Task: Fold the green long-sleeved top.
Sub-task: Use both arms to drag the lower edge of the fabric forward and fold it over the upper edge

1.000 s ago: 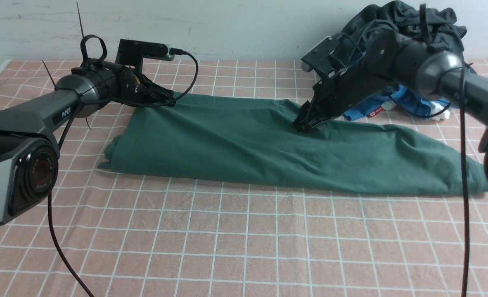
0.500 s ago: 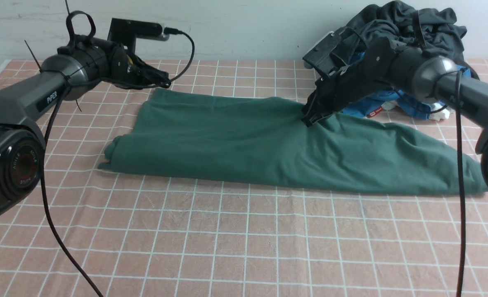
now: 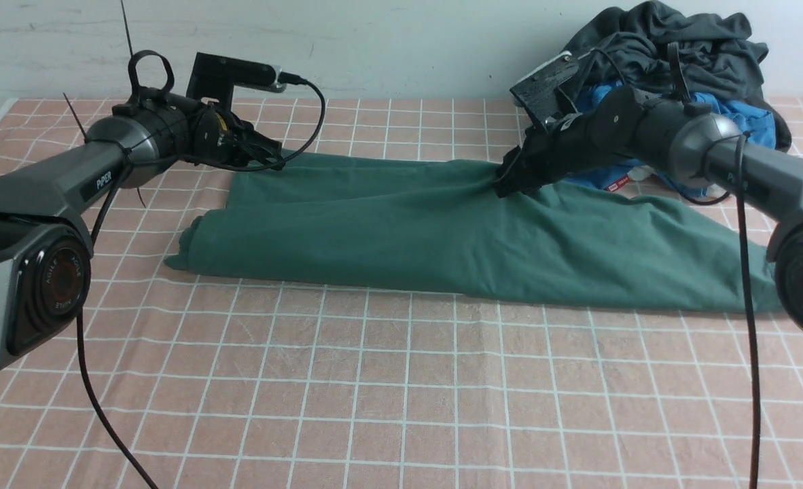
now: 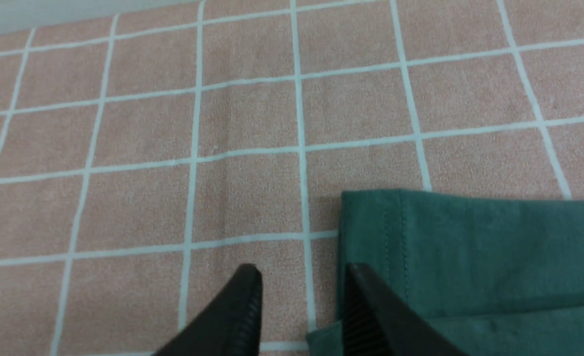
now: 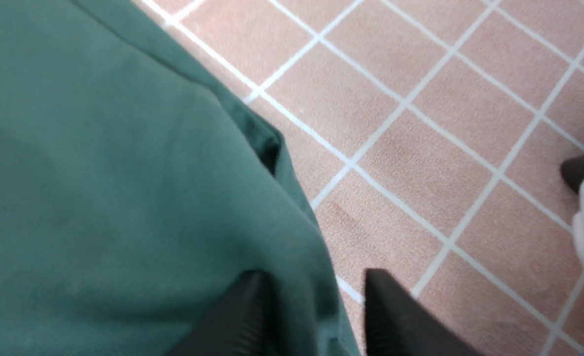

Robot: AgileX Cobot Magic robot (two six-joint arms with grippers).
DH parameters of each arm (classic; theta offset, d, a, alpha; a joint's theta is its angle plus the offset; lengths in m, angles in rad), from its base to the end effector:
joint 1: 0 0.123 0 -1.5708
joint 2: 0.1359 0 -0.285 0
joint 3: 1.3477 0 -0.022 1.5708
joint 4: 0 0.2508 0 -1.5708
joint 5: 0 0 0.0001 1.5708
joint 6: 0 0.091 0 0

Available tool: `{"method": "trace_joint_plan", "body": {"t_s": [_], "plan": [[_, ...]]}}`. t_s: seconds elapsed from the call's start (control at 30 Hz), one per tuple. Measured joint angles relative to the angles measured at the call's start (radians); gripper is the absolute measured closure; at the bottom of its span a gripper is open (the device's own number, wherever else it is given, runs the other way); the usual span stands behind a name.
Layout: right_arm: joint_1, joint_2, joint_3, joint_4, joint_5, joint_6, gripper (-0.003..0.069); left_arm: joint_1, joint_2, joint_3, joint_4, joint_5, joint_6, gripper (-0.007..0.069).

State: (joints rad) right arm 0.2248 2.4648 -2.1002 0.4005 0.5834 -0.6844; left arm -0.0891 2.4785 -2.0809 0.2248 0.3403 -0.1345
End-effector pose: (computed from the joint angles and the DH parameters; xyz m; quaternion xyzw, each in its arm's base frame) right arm 0.5336 0.1421 0.1570 -0.2979 0.8772 0.0786 0.3682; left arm 0.5628 -0.0435 0.1563 0.0579 0.8919 0.0308 0.4474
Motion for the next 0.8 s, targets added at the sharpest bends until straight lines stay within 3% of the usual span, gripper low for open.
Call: {"method": "trace_joint_plan", "body": {"t_s": [0.1,0.2,0.33,0.47,0.53,0.8], "plan": [[-0.003,-0.022,0.000,0.000,0.031,0.006,0.0308,0.001,0.000,-0.002,0.000,0.008,-0.001,0.0283],[-0.005,-0.038,0.000,0.000,0.051,0.009,0.0298,0.001,0.005,-0.002,0.001,0.007,-0.002,0.0273],[-0.006,-0.039,0.000,0.000,0.078,0.009,0.0302,0.005,0.027,-0.002,0.001,0.000,-0.008,0.0382],[-0.006,-0.039,0.000,0.000,0.097,0.010,0.0326,0.009,0.047,-0.002,0.001,-0.003,-0.043,0.0565],[-0.006,-0.039,0.000,0.000,0.100,0.010,0.0334,0.009,0.047,-0.003,-0.003,-0.004,-0.052,0.0608],[-0.015,-0.093,0.000,-0.073,0.199,0.027,0.0386,0.009,0.048,-0.125,-0.042,0.059,-0.051,0.0619]]}}
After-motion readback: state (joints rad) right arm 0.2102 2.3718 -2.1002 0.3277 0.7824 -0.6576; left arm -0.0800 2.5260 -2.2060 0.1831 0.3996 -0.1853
